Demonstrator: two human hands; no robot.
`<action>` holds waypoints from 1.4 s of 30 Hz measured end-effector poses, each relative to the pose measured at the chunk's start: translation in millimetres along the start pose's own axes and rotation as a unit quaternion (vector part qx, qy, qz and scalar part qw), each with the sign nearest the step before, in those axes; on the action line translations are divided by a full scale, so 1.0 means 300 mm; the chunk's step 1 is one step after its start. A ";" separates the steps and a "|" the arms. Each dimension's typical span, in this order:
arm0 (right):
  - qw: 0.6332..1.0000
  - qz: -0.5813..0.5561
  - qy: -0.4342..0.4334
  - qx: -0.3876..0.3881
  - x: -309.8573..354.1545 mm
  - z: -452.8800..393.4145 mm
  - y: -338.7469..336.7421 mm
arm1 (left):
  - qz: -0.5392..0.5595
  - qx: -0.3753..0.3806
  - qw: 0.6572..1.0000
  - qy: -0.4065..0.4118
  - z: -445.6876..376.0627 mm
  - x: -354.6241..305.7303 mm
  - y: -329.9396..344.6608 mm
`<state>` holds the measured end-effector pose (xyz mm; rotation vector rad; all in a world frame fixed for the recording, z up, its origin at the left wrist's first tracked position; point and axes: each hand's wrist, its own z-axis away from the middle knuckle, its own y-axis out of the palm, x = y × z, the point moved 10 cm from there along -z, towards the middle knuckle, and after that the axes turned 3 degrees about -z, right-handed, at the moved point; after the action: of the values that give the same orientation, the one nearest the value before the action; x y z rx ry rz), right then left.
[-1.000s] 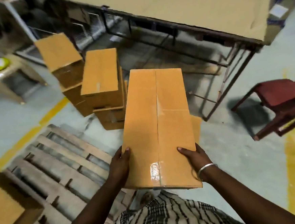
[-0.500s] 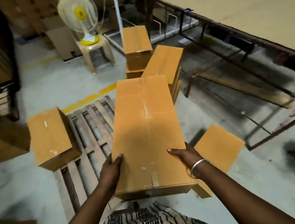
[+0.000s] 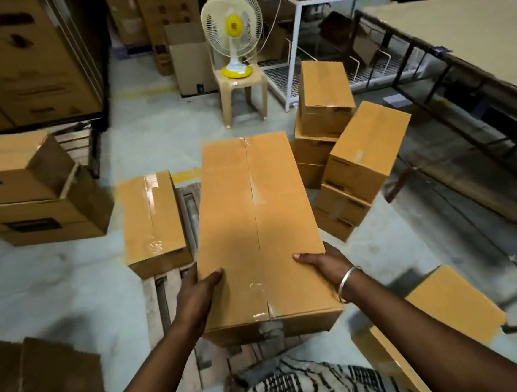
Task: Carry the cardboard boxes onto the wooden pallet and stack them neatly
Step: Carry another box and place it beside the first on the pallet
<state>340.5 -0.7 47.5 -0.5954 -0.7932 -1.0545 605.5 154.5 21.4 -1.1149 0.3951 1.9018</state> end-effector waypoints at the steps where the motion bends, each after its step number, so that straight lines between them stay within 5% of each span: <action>1: 1.000 0.004 -0.008 0.003 0.037 -0.009 0.044 | 0.000 -0.009 1.000 0.004 -0.029 -0.010 -0.040; 16: 0.996 0.064 -0.015 0.059 0.392 -0.365 0.234 | 0.050 -0.068 0.996 0.020 -0.311 -0.236 -0.117; 26: 0.981 0.112 0.046 0.153 0.469 -1.171 0.235 | 0.035 -0.179 0.982 -0.055 -0.836 -0.297 0.145; 34: 0.973 0.114 0.101 0.173 0.308 -1.820 0.318 | -0.005 -0.170 0.973 -0.157 -1.415 -0.023 0.271; 42: 0.983 0.074 0.053 0.158 -0.109 -2.312 0.546 | -0.072 -0.182 0.975 -0.110 -1.943 0.219 0.178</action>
<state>677.3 -446.0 -396.3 -0.3204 -0.7903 -0.7962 866.5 -210.6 -360.1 -1.1140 -0.1609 1.9879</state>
